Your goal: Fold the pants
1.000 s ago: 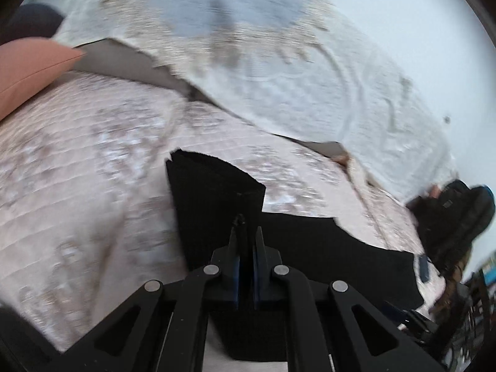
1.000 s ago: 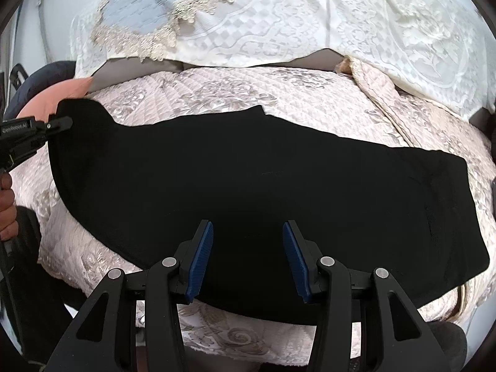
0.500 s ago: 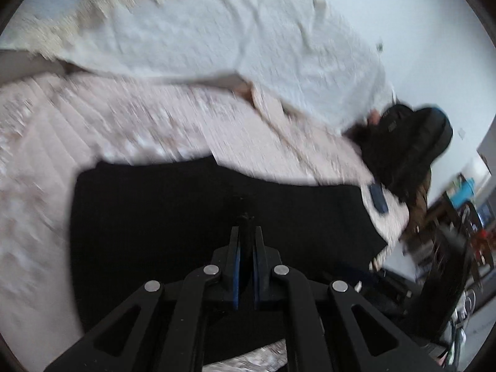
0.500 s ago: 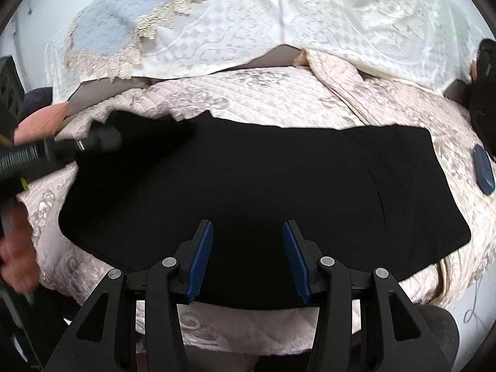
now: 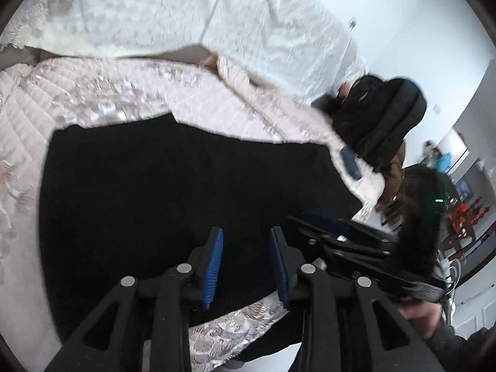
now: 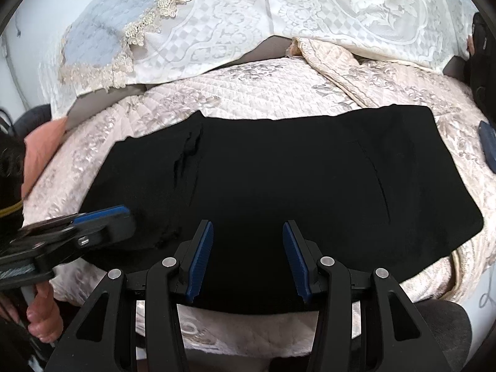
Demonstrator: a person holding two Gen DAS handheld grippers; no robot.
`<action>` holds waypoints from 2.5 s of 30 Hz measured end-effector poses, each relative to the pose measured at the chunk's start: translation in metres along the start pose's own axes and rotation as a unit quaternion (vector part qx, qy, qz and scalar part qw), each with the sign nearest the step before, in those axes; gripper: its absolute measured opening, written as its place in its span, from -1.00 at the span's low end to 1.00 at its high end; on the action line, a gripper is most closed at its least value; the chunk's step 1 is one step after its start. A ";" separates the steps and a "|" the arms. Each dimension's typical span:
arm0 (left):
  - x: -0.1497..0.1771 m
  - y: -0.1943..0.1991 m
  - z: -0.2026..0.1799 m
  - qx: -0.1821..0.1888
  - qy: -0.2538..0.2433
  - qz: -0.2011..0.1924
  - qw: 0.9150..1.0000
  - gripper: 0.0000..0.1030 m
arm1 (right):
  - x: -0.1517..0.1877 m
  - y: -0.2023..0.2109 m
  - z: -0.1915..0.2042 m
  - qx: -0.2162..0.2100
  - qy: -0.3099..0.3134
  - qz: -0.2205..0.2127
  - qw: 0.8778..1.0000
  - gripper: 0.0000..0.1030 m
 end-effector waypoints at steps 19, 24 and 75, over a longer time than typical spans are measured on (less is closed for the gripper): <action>0.016 0.063 0.125 -0.158 0.113 -0.056 0.980 -0.31 | -0.016 -0.045 0.056 -0.172 -0.001 0.086 0.981 0.02; 0.011 0.060 0.124 -0.156 0.112 -0.059 0.980 -0.31 | -0.029 -0.060 0.058 -0.152 -0.002 0.080 0.985 0.02; -0.026 0.008 0.100 -0.140 0.036 -0.016 0.989 -0.31 | -0.035 -0.042 0.044 -0.095 0.026 0.052 0.994 -0.77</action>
Point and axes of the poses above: each gripper's, at about its wrist camera, not at the fingertips, and y roughly against the way its jaws point, z to its left, x to its underside, the point moved 7 cm from there along -y, roughly the way its jaws point, and after that the axes turned 8 degrees about z, right-handed, at the moved point
